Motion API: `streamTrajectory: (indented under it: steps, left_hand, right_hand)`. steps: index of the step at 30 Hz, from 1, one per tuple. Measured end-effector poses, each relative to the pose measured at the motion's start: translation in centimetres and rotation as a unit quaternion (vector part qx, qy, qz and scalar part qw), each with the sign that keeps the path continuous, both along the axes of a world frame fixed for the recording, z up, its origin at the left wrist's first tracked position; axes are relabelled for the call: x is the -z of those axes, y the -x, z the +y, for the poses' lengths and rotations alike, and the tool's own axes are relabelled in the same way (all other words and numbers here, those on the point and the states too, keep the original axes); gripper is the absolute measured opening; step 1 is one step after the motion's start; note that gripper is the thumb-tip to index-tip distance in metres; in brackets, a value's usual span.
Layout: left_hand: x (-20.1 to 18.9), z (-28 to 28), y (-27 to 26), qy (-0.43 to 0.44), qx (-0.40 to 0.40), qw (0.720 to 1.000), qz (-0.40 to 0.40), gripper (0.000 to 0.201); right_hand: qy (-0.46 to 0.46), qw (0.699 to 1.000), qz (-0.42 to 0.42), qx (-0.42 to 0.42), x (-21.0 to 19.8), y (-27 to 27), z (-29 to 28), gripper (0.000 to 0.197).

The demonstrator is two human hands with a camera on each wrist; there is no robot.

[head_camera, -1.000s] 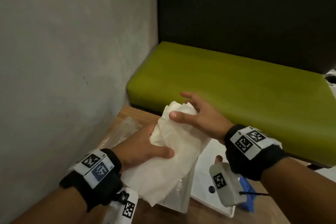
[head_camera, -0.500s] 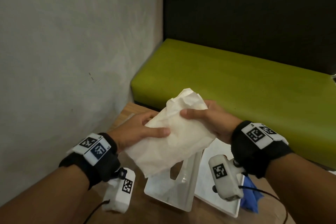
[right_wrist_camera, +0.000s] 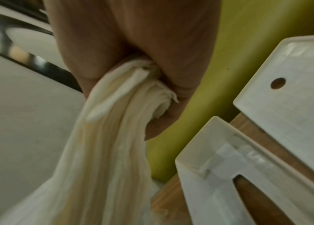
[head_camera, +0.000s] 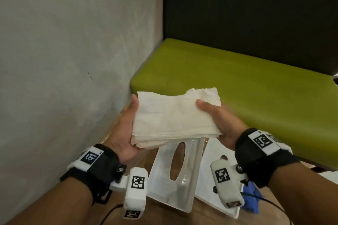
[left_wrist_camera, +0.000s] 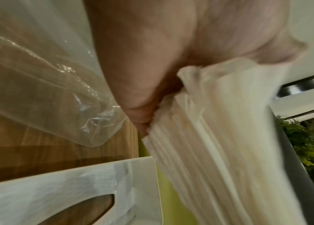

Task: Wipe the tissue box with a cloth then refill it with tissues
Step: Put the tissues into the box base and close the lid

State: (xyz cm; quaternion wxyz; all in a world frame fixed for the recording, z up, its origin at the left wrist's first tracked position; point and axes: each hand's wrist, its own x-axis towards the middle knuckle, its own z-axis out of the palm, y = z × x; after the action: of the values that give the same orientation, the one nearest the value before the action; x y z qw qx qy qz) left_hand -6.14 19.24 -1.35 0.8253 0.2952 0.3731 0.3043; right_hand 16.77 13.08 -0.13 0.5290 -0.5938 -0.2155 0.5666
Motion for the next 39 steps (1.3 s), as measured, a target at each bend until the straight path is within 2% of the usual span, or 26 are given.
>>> streamTrajectory:
  steps: [6, 9, 13, 15, 19, 20, 22, 24, 26, 29, 32, 36, 39]
  left_hand:
    - [0.3, 0.3, -0.2, -0.036, 0.063, 0.991, 0.117, 0.063]
    - [0.4, -0.2, -0.4, -0.056, 0.041, 0.988, 0.138, 0.062]
    - [-0.1, -0.5, 0.1, -0.061, 0.058, 0.988, 0.128, 0.050]
    - [-0.2, -0.3, 0.7, -0.077, 0.078, 0.982, 0.153, 0.051]
    - [0.0, 0.3, 0.7, -0.148, 0.156, 0.938, 0.273, 0.088]
    - [-0.2, 0.4, 0.3, -0.160, 0.201, 0.919, 0.297, 0.089]
    - [-0.6, 0.3, -0.4, -0.167, 0.292, 0.889, 0.310, 0.075]
    - [-0.6, 0.0, -0.7, -0.149, 0.327, 0.890, 0.280, 0.059]
    - [0.0, -0.4, -0.4, -0.133, 0.319, 0.901, 0.262, 0.059]
    - [1.4, -1.5, -0.2, -0.110, 0.295, 0.914, 0.256, 0.063]
    - [3.2, -2.7, -0.6, -0.101, 0.276, 0.913, 0.283, 0.050]
    - [5.4, -3.9, -1.4, -0.051, 0.213, 0.927, 0.304, 0.033]
    - [6.9, -4.6, -2.0, -0.028, 0.186, 0.929, 0.317, 0.030]
  right_hand:
    - [-0.025, 0.999, -0.006, -0.037, 0.7, 0.2, -1.0, 0.054]
    - [-0.025, 0.998, -0.020, -0.053, 0.8, 0.3, -1.2, 0.058]
    - [0.009, 0.997, -0.057, -0.055, 0.9, -0.5, -1.7, 0.046]
    - [0.026, 0.995, -0.067, -0.076, 0.8, -0.8, -2.0, 0.041]
    - [0.047, 0.983, -0.084, -0.158, 0.5, -0.8, -2.1, 0.046]
    - [0.051, 0.979, -0.088, -0.177, 0.4, -0.7, -2.0, 0.050]
    - [0.054, 0.974, -0.085, -0.201, 0.1, -0.4, -1.8, 0.054]
    - [0.050, 0.974, -0.077, -0.205, 0.0, -0.5, -1.5, 0.054]
    - [0.049, 0.982, -0.069, -0.169, 0.2, -0.7, -1.2, 0.055]
    - [0.071, 0.994, -0.053, -0.071, 1.4, -0.8, -1.0, 0.063]
    - [0.103, 0.994, -0.034, -0.014, 2.8, -0.2, -1.6, 0.069]
    - [0.143, 0.988, -0.065, -0.005, 5.1, 1.2, -2.5, 0.076]
    - [0.183, 0.969, -0.162, -0.035, 7.3, 2.0, -2.5, 0.085]
